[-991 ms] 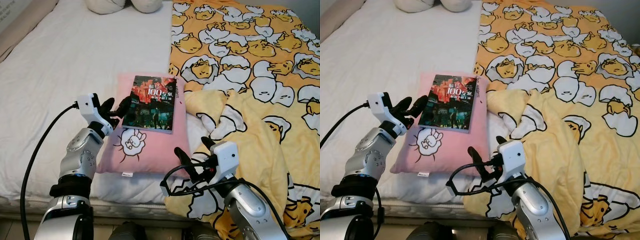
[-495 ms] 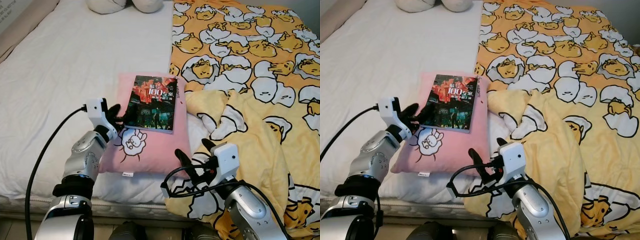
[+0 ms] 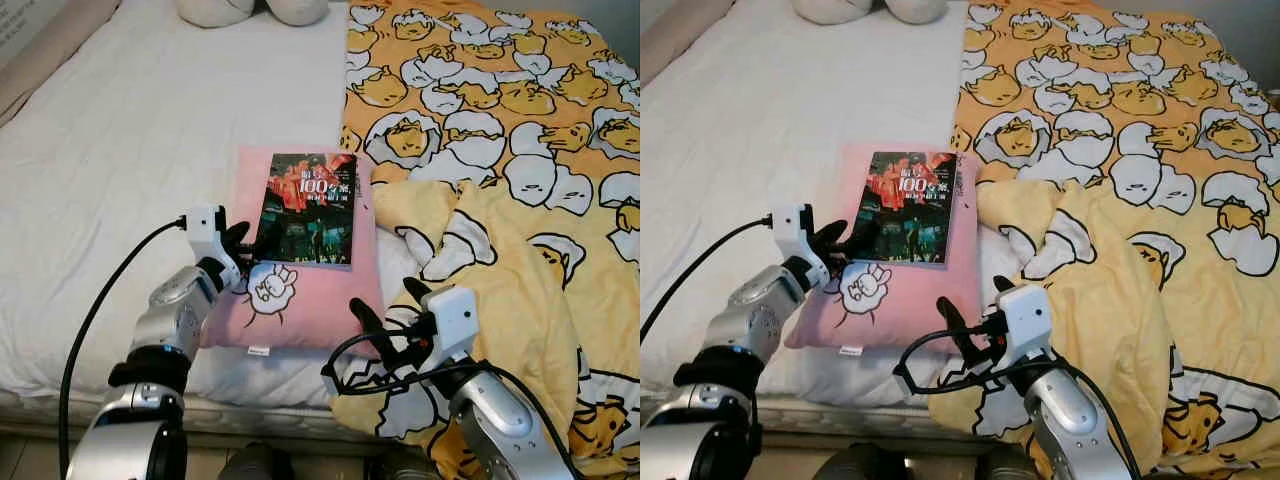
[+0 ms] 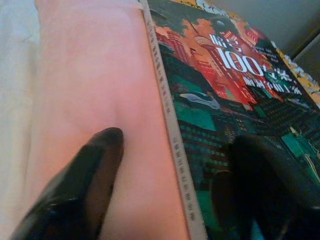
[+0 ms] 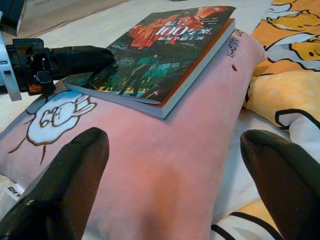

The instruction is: Clean up the room

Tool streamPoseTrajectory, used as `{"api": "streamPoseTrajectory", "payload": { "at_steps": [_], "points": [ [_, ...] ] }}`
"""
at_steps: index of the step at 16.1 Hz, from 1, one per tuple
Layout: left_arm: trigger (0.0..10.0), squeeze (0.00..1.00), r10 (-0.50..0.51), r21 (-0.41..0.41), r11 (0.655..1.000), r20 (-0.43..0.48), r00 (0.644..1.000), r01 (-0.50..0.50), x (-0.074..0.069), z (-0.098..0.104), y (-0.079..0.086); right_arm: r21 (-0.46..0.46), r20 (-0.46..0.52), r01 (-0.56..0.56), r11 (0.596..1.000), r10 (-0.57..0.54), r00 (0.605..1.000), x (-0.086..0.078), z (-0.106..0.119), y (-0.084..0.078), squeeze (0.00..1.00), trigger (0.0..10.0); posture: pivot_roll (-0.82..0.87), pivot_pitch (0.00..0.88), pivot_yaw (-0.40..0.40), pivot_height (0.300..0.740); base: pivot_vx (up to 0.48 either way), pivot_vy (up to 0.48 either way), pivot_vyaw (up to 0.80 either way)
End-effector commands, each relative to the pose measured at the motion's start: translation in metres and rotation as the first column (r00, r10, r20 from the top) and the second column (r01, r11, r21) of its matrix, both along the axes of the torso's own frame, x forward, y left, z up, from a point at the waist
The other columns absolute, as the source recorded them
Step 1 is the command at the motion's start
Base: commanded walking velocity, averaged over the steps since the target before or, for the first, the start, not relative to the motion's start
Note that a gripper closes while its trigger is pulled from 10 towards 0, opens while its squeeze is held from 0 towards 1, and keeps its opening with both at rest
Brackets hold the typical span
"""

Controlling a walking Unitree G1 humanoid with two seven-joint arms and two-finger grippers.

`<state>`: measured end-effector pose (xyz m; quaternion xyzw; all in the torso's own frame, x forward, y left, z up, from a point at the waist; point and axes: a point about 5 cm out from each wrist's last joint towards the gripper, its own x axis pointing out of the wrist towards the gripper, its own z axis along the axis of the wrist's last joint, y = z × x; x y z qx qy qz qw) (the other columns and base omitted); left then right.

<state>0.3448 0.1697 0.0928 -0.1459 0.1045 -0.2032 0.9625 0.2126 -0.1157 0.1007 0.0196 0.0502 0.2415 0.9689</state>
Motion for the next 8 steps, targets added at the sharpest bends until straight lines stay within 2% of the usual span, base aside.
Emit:
{"api": "streamPoseTrajectory", "payload": {
  "at_steps": [1, 6, 8],
  "points": [
    [0.0, 0.00, -0.010, 0.045, 0.999, -0.072, 0.997, 0.013, -0.0038, -0.0141, -0.0004, -0.015, -0.007, -0.003, 1.000, 0.003, 1.000, -0.0011, -0.0017, 0.0007, 0.00, 10.0, -0.19, 0.127, 0.045, 0.736, 0.000, 0.000, 0.00],
    [0.0, 0.00, -0.021, 0.121, 0.992, -0.114, 0.993, 0.035, -0.0039, -0.0204, -0.0009, -0.015, -0.003, -0.002, 1.000, 0.002, 1.000, 0.0016, -0.0009, 0.0010, 0.00, 10.0, -0.19, 0.125, 0.045, 0.736, 0.000, 0.000, 0.00],
    [0.0, 0.00, -0.015, 0.069, 0.997, -0.111, 0.994, 0.023, -0.0012, -0.0172, -0.0030, -0.015, 0.002, 0.000, 1.000, 0.000, 1.000, 0.0030, -0.0001, 0.0010, 0.00, 10.0, -0.19, 0.127, 0.046, 0.736, 0.000, 0.000, 0.00]
  ]
}}
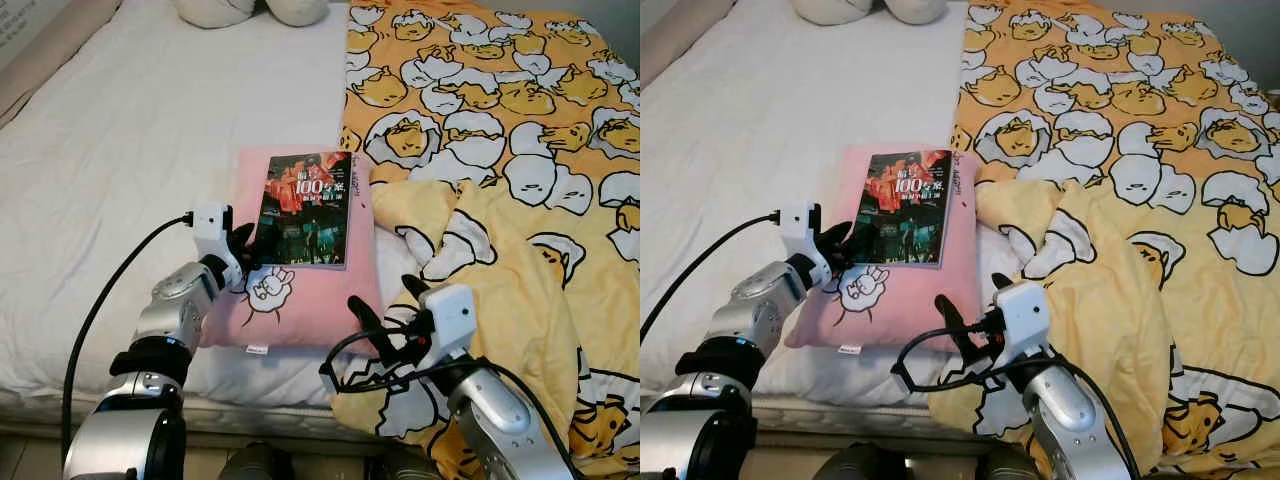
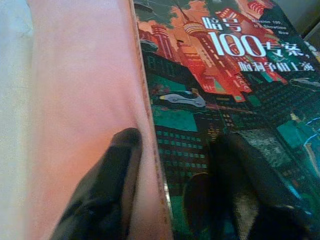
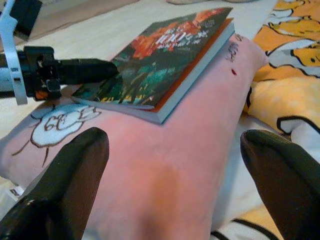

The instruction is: Clean up the room

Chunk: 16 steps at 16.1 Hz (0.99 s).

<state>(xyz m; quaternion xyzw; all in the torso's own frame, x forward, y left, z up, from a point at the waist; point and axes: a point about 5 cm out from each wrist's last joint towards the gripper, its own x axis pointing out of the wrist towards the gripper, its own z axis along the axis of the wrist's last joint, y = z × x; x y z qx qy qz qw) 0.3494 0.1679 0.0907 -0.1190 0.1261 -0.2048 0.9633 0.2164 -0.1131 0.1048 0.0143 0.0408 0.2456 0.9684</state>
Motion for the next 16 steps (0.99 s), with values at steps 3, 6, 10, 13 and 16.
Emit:
{"api": "streamPoseTrajectory", "payload": {
  "at_steps": [3, 6, 10, 13, 16],
  "points": [
    [0.0, 0.00, 0.019, -0.068, 0.997, -0.061, 0.998, -0.023, -0.001, -0.007, -0.001, -0.010, -0.017, 0.013, 1.000, -0.013, 1.000, -0.001, -0.004, -0.002, 0.00, 10.0, -0.19, 0.128, 0.048, 0.736, 0.000, 0.000, 0.00],
    [0.0, 0.00, 0.068, -0.099, 0.993, -0.018, 0.998, -0.070, 0.004, 0.004, 0.007, -0.007, -0.021, 0.009, 1.000, -0.009, 1.000, -0.002, -0.006, 0.000, 0.00, 10.0, -0.19, 0.112, 0.049, 0.736, 0.000, 0.000, 0.00],
    [0.0, 0.00, 0.112, -0.228, 0.970, 0.137, 0.984, -0.079, 0.011, 0.047, 0.024, -0.008, -0.009, 0.002, 1.000, -0.002, 1.000, 0.007, -0.007, 0.001, 0.00, 10.0, -0.15, 0.061, 0.049, 0.736, 0.000, 0.000, 0.00],
    [0.0, 0.00, 0.092, -0.190, 0.981, 0.234, 0.968, -0.047, 0.009, 0.067, 0.030, -0.002, 0.023, -0.006, 1.000, 0.006, 1.000, 0.020, -0.005, 0.007, 0.00, 10.0, -0.12, 0.020, 0.048, 0.736, 0.000, 0.000, 0.00],
    [10.0, 0.00, 0.045, 0.082, 0.994, 0.314, 0.948, -0.074, 0.005, 0.072, 0.022, -0.025, 0.039, 0.094, 0.995, -0.093, 0.995, 0.046, 0.000, 0.005, 0.00, 10.0, -0.10, 0.006, 0.056, 0.736, 0.000, 0.000, 0.00]
  ]
}}
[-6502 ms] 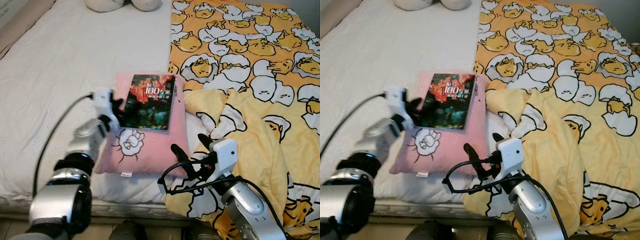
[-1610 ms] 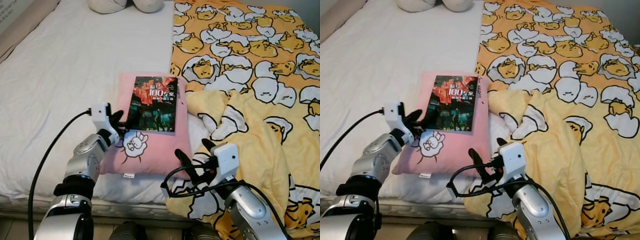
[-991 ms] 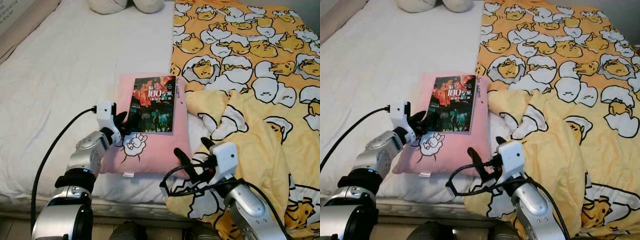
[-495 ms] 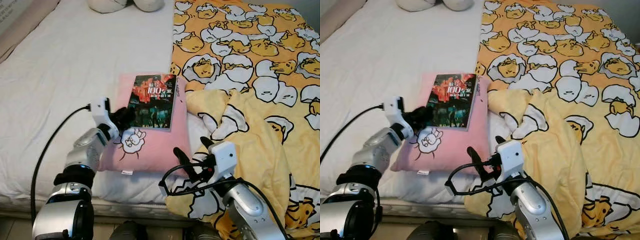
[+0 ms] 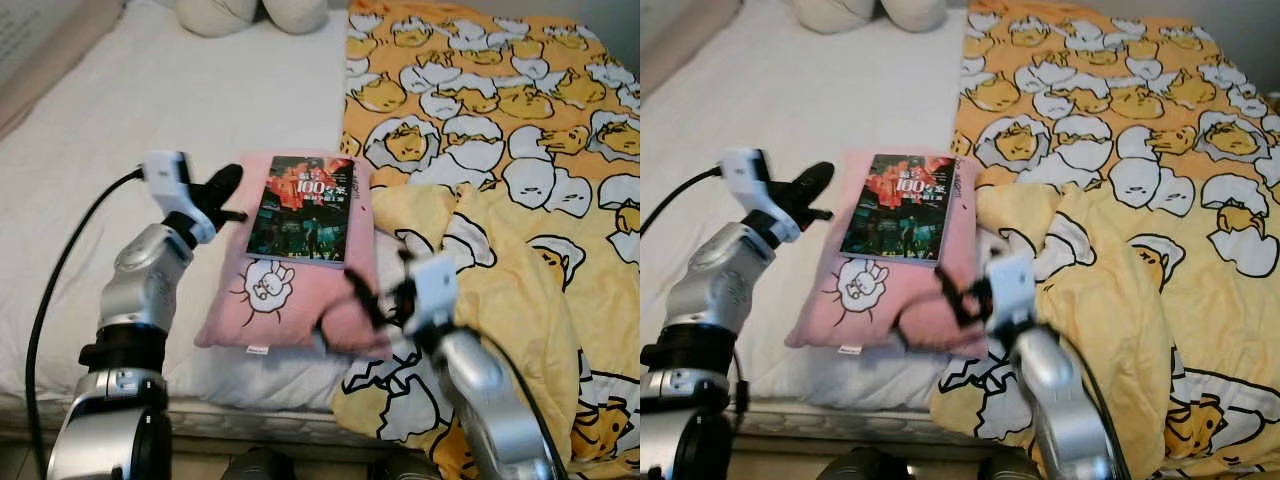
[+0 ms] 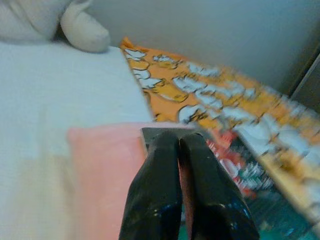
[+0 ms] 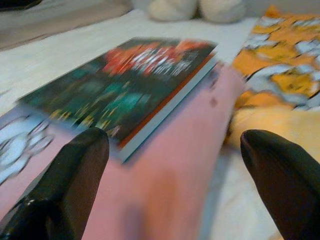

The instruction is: Clean up the room

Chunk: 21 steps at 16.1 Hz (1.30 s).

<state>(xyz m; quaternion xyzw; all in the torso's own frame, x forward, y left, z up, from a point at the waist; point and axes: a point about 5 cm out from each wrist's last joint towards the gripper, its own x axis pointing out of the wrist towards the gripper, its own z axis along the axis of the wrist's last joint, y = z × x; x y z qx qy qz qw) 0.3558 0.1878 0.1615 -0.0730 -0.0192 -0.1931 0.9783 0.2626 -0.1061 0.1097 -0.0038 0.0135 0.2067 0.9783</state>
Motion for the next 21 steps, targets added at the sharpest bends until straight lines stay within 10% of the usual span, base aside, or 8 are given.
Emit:
{"api": "streamPoseTrajectory", "payload": {
  "at_steps": [1, 4, 10, 16, 17, 18, 21],
  "points": [
    [10.0, 0.00, 0.047, 0.184, 0.981, 0.088, 0.995, -0.063, -0.005, 0.006, -0.004, 0.090, -0.017, 0.018, 0.996, -0.016, 1.000, 0.012, 0.003, 0.003, 1.00, 10.0, -0.09, 0.005, 0.055, 0.736, 0.000, 0.000, 0.00],
    [10.0, 0.00, 0.112, 0.289, 0.940, 0.251, 0.962, -0.184, -0.017, 0.014, -0.025, 0.264, -0.049, 0.012, 0.965, 0.001, 0.999, 0.041, 0.016, 0.021, 1.00, 10.0, -0.07, 0.007, 0.062, 0.736, 0.000, 0.000, 0.00],
    [10.0, 0.00, -0.114, 0.524, 0.840, 0.427, 0.897, -0.142, -0.051, 0.002, -0.070, 0.419, -0.222, 0.050, 0.906, 0.049, 0.974, 0.060, -0.004, 0.038, 1.00, 10.0, -0.04, 0.035, 0.056, 0.736, 0.000, 0.000, 0.00],
    [10.0, 0.00, 0.196, 0.492, 0.779, 0.397, 0.896, -0.388, -0.055, -0.011, -0.014, 0.400, -0.240, 0.090, 0.912, 0.010, 0.971, 0.064, -0.012, 0.035, 1.00, 10.0, -0.03, 0.038, 0.059, 0.736, 0.000, 0.000, 0.00],
    [10.0, 0.00, 0.262, 0.500, 0.748, 0.382, 0.886, -0.437, -0.059, -0.017, 0.004, 0.373, -0.247, 0.134, 0.918, -0.041, 0.968, 0.066, -0.014, 0.029, 0.89, 10.0, -0.02, 0.036, 0.054, 0.736, 0.000, 0.000, 0.00],
    [10.0, 0.00, 0.279, 0.501, 0.737, 0.384, 0.880, -0.452, -0.059, -0.017, 0.008, 0.357, -0.249, 0.157, 0.921, -0.068, 0.966, 0.068, -0.015, 0.026, 0.00, 10.0, -0.01, 0.036, 0.050, 0.736, 0.000, 0.000, 0.00],
    [10.0, 0.00, 0.293, 0.486, 0.729, 0.414, 0.862, -0.481, -0.057, -0.013, 0.003, 0.342, -0.257, 0.157, 0.927, -0.069, 0.964, 0.071, -0.020, 0.026, 0.00, 10.0, 0.00, 0.029, 0.041, 0.736, 0.000, 0.000, 0.00]
  ]
}}
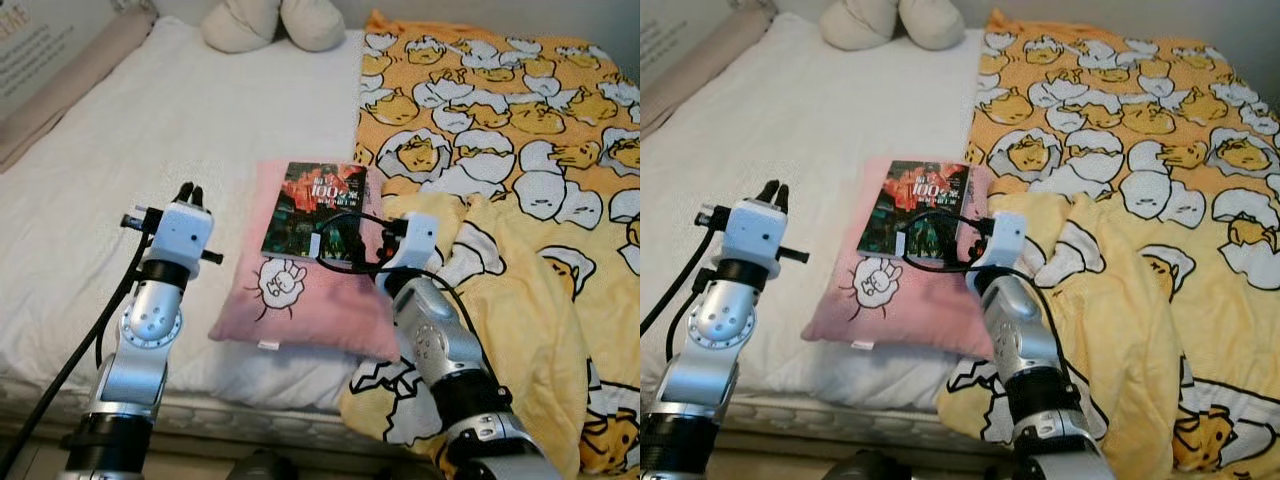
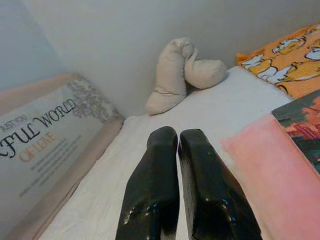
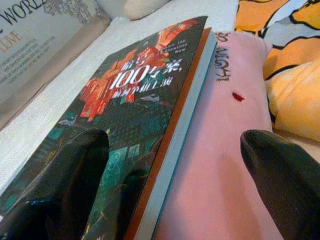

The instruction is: Clean up the room

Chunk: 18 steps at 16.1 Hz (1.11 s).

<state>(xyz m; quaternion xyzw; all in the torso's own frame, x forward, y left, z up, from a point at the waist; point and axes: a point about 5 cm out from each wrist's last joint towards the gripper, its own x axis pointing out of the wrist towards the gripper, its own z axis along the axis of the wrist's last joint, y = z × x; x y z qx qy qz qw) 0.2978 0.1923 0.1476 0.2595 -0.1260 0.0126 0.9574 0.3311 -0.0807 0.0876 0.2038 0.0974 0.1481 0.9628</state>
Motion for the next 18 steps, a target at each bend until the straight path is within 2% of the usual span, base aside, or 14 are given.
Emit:
{"api": "streamPoseTrajectory", "payload": {
  "at_steps": [1, 5, 8, 12, 15, 18],
  "points": [
    [10.0, 0.00, -0.011, 0.006, 1.000, 0.019, 1.000, 0.010, 0.001, 0.003, -0.007, -0.012, 0.015, -0.016, 1.000, 0.016, 1.000, 0.004, 0.003, 0.006, 0.00, 10.0, 0.00, 0.025, 0.037, 0.736, 0.000, 0.000, 0.00],
    [10.0, 0.00, -0.006, 0.005, 1.000, 0.016, 1.000, 0.006, -0.003, -0.001, -0.009, -0.005, 0.006, -0.028, 1.000, 0.028, 1.000, 0.009, 0.002, 0.006, 0.00, 10.0, 0.01, 0.019, 0.027, 0.736, 0.000, 0.000, 0.00],
    [10.0, 0.00, -0.003, 0.010, 1.000, 0.023, 1.000, 0.003, -0.002, 0.000, -0.010, -0.015, 0.006, -0.066, 0.998, 0.066, 0.998, 0.009, 0.001, 0.015, 0.00, 10.0, 0.01, 0.022, 0.025, 0.736, 0.000, 0.000, 0.00],
    [10.0, 0.00, -0.030, -0.007, 1.000, 0.020, 0.999, 0.030, -0.003, -0.001, -0.014, 0.036, -0.033, -0.100, 0.994, 0.101, 0.994, 0.009, -0.003, 0.027, 0.00, 10.0, 0.01, 0.036, 0.022, 0.736, 0.000, 0.000, 0.00],
    [10.0, 0.00, -0.071, 0.022, 0.997, 0.027, 0.997, 0.071, -0.007, 0.000, -0.021, 0.073, -0.064, -0.121, 0.990, 0.126, 0.990, 0.012, -0.002, 0.035, 0.00, 10.0, 0.01, 0.044, 0.022, 0.736, 0.000, 0.000, 0.00],
    [10.0, 0.00, -0.068, 0.021, 0.998, 0.024, 0.997, 0.067, -0.007, -0.001, -0.020, 0.148, -0.148, -0.101, 0.984, 0.122, 0.981, 0.014, -0.007, 0.036, 0.00, 10.0, 0.02, 0.051, 0.019, 0.736, 0.000, 0.000, 0.00]
  ]
}}
